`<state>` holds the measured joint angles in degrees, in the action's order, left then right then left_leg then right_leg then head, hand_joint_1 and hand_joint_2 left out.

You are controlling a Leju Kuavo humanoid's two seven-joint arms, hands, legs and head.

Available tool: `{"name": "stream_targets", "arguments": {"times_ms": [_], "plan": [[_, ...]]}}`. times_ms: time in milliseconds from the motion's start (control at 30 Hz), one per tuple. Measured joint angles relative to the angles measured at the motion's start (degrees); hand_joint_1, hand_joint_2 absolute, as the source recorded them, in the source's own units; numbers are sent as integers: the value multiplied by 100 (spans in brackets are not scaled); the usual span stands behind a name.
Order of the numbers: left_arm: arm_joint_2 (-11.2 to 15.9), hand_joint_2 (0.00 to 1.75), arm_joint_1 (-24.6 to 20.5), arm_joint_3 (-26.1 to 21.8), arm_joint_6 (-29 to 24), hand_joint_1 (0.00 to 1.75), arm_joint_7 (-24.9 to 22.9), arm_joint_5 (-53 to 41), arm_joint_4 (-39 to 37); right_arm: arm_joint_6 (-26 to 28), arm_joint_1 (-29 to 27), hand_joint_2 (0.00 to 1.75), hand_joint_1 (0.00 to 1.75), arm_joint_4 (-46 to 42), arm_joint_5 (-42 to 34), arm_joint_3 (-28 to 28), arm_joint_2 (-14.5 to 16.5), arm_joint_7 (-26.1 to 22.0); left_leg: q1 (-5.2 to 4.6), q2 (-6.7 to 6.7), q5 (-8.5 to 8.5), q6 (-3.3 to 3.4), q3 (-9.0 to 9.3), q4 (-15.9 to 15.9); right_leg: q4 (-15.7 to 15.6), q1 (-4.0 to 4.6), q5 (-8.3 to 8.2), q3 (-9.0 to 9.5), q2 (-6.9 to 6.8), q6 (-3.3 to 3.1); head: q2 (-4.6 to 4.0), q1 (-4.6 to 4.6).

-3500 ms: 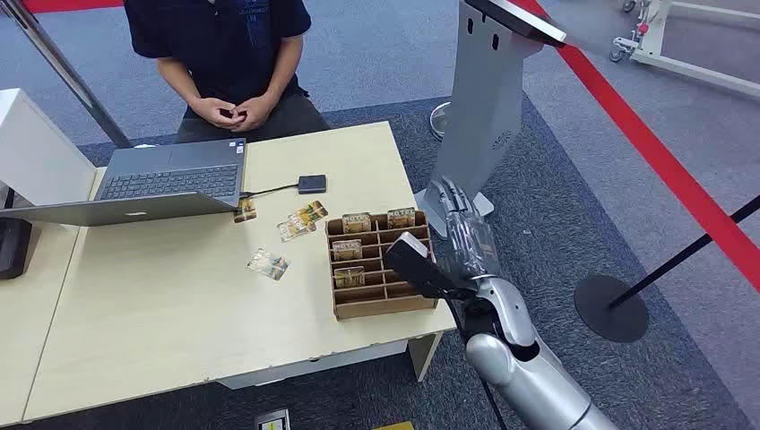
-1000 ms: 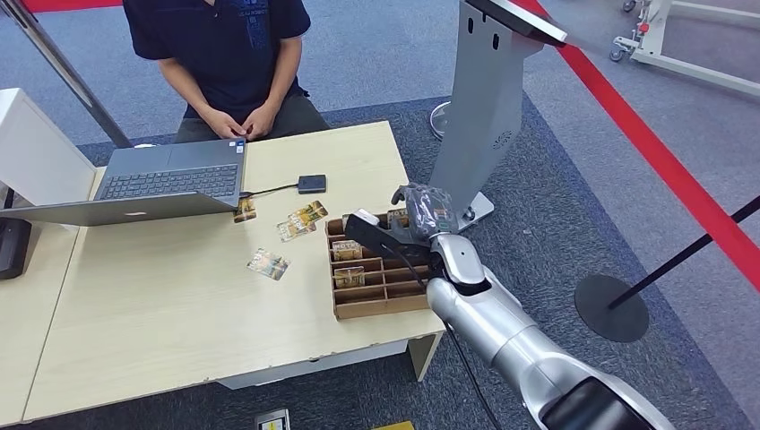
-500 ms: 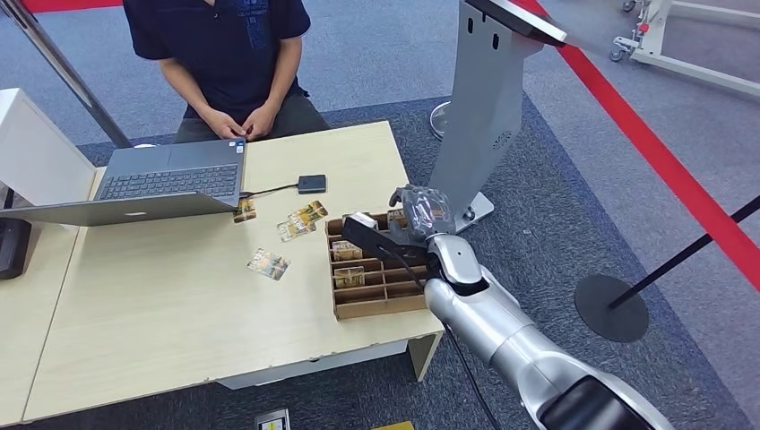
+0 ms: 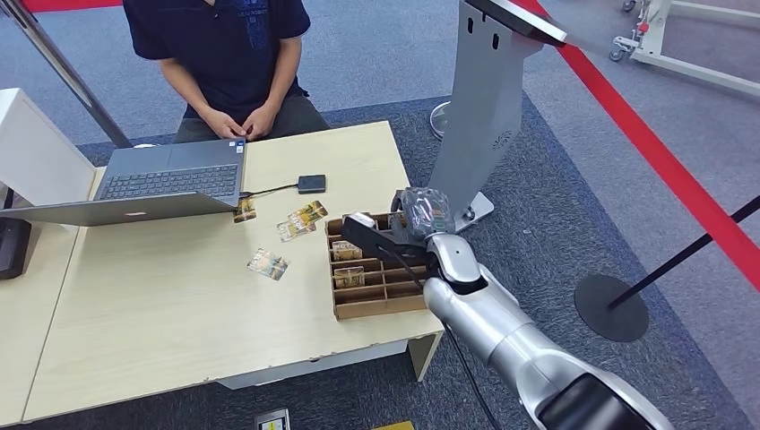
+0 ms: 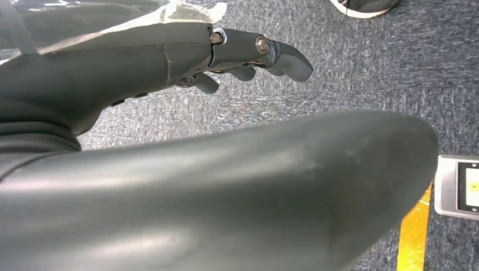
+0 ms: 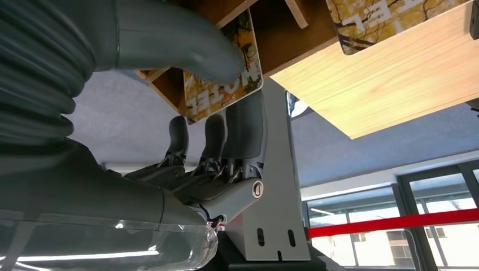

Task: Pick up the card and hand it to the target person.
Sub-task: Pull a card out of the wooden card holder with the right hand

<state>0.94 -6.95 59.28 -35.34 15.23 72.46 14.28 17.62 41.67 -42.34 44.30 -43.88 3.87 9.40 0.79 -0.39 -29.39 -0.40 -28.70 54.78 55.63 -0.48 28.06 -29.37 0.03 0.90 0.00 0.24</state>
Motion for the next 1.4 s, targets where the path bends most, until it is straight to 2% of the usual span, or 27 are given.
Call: {"name": "stream_targets", "arguments": {"times_ms": [167, 533, 800, 933, 1100, 1267, 1400], "plan": [[0, 0, 1, 0, 0, 0, 1, -1, -2, 36, 11, 175, 126, 19, 11, -3, 0, 1, 0, 0, 0, 0, 0, 0, 0, 0, 0, 0, 0, 0, 0, 0], [0, 0, 1, 0, 2, 0, 7, -4, -3, 116, 11, 175, 135, 19, 40, -3, 2, -63, 0, 0, 1, 0, 1, 0, 0, 0, 0, 0, 0, 0, 0, 0], [0, 0, 2, 0, 5, 0, 7, -2, -7, 78, -6, 175, 149, -173, 307, -3, -4, -4, 0, 0, 1, -1, 2, 1, 1, 0, 0, 0, 0, 0, 0, 0], [0, 0, 4, 0, 22, 0, 8, -4, -8, -117, -47, 175, 162, -508, 513, 0, -54, 171, 0, 0, 1, -1, 2, 1, 1, 0, 0, -1, 0, 0, 0, 0], [0, 0, 6, 0, 71, 0, 9, -29, -15, -509, -134, 175, 169, -1169, 692, 13, -209, 403, 0, 0, 1, -1, 1, 1, 0, 0, 0, -2, 0, 0, 0, 0], [0, 0, 8, 0, 87, 0, 7, -42, -26, -918, -248, 175, 172, -1903, 707, 24, -384, 476, -1, 1, 1, -1, 2, 1, 0, 0, 0, -2, 0, 0, 0, 0], [0, 0, 8, 0, 85, 0, 6, -38, -30, -1214, -329, 175, 168, -2491, 416, 25, -480, 343, 0, 1, 1, -1, 2, 1, 0, 0, 0, -3, 0, 0, 0, 0]]}}
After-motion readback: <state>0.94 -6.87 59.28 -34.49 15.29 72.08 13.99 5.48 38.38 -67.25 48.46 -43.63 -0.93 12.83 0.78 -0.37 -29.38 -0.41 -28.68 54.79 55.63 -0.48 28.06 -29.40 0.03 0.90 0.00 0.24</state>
